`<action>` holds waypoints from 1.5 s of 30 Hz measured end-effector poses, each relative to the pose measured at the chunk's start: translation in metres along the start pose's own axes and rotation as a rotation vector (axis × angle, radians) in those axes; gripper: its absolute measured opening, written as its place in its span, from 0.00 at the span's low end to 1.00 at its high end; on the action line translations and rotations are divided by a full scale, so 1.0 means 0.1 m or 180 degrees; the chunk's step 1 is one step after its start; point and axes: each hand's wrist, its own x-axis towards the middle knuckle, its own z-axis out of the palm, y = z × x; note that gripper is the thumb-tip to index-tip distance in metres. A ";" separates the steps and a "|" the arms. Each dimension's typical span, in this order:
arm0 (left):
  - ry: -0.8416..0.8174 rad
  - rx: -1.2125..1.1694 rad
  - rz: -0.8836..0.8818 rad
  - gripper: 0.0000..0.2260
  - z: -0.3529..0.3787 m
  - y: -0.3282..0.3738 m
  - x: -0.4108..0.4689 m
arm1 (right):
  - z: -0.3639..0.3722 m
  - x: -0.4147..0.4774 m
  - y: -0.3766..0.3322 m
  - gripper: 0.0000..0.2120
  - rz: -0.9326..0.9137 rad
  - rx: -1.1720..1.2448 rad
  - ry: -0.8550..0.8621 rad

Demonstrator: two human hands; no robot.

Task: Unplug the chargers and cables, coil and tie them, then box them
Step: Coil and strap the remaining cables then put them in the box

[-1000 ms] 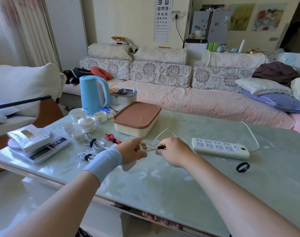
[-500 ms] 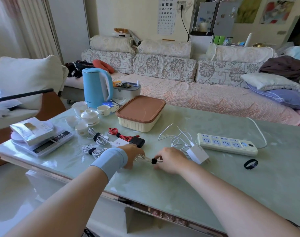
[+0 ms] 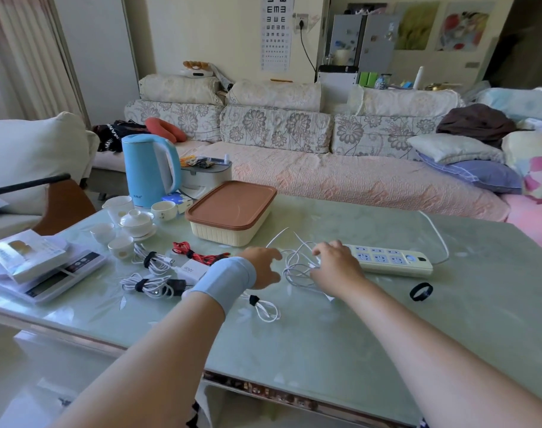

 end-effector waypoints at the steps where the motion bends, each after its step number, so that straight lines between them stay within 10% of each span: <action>1: 0.0066 -0.0116 0.0109 0.22 0.02 0.10 0.04 | -0.01 0.00 0.09 0.24 0.0166 -0.0001 -0.0117; 10: 0.1159 0.0287 0.0653 0.32 0.13 0.67 0.38 | -0.17 -0.13 0.58 0.40 -0.0012 -0.0274 -0.0928; 20: -0.0275 -0.0037 0.0370 0.10 0.18 0.79 0.36 | -0.45 -0.41 0.96 0.34 -0.0162 -0.0676 -0.2209; 24: -0.0575 -0.0560 0.0250 0.13 0.14 0.69 0.30 | -0.48 -0.39 0.87 0.27 -0.0175 -0.0516 -0.2217; 30: 0.0666 -0.0274 -0.0242 0.15 0.08 0.37 0.38 | -0.31 -0.28 0.53 0.12 -0.0339 -0.0006 -0.1196; 34: 0.0268 -0.0095 -0.0813 0.17 0.13 0.21 0.35 | -0.17 -0.16 0.35 0.11 -0.0548 0.0204 -0.0916; 45: -0.0426 -0.2942 -0.1664 0.09 0.24 0.08 0.52 | -0.01 -0.04 0.28 0.08 -0.0437 0.0968 -0.2141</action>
